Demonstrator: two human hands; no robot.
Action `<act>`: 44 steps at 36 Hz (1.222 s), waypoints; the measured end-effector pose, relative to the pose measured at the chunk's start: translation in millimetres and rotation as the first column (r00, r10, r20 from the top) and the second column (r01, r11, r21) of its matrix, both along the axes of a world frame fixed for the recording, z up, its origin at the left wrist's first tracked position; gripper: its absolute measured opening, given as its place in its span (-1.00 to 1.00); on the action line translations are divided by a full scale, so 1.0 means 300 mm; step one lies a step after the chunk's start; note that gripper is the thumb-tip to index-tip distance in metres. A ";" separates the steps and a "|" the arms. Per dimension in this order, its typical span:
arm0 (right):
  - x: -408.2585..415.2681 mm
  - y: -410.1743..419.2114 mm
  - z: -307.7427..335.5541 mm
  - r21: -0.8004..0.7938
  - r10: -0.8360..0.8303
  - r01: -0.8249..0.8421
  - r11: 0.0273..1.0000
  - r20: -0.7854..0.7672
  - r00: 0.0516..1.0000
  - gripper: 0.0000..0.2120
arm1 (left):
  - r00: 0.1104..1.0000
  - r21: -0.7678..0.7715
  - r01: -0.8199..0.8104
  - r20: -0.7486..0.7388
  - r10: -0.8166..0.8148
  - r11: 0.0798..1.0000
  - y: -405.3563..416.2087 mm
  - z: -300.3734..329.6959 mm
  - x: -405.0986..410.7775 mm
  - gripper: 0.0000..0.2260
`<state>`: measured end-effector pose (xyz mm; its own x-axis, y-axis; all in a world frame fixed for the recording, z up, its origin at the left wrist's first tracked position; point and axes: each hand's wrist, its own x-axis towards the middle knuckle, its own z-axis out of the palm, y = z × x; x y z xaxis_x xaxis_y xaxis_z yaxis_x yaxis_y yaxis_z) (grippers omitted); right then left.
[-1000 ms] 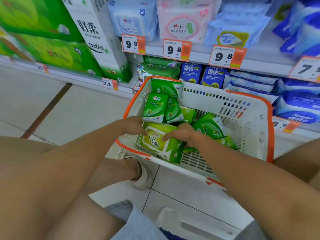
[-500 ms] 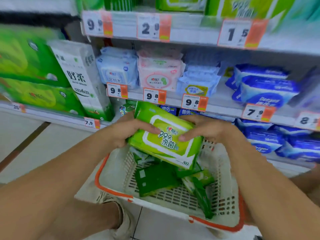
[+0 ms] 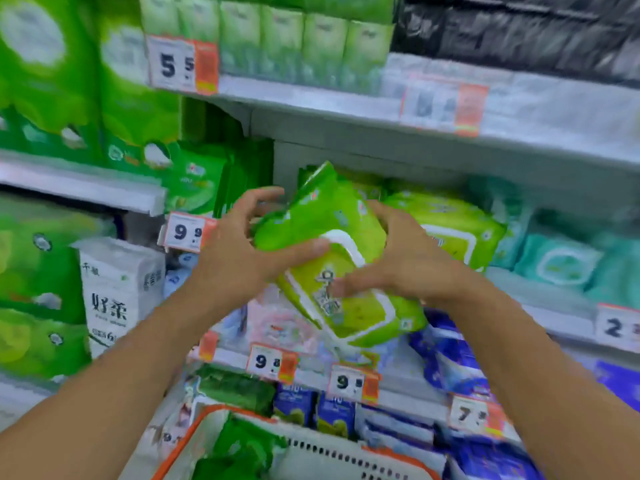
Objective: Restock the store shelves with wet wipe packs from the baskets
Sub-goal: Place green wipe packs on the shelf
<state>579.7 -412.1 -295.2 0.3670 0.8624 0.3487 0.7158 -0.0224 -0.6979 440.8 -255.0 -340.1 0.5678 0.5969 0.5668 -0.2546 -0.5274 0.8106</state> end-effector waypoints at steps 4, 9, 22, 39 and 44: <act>0.040 0.191 0.176 0.120 -0.182 0.148 0.982 0.356 0.917 -0.11 | 0.983 0.207 -0.156 -0.064 0.172 0.966 0.158 -0.045 0.056 -0.46; 0.152 0.455 0.231 -0.041 -0.149 0.246 0.969 0.695 0.703 -0.01 | 0.872 0.516 -0.169 -0.318 0.371 0.840 0.278 -0.144 0.095 -0.28; 0.464 0.663 0.212 -0.557 0.029 0.524 0.644 0.703 0.710 0.01 | 0.764 0.630 -0.043 -0.479 0.432 0.775 0.350 -0.237 0.164 -0.23; 0.459 0.623 0.189 -0.535 0.110 0.417 0.735 0.701 0.705 0.04 | 0.761 0.586 -0.027 -0.513 0.397 0.810 0.342 -0.225 0.154 -0.24; 0.411 0.600 0.158 -0.364 -0.015 0.509 0.780 0.803 0.596 0.07 | 0.767 0.590 -0.037 -0.501 0.401 0.807 0.300 -0.215 0.130 -0.27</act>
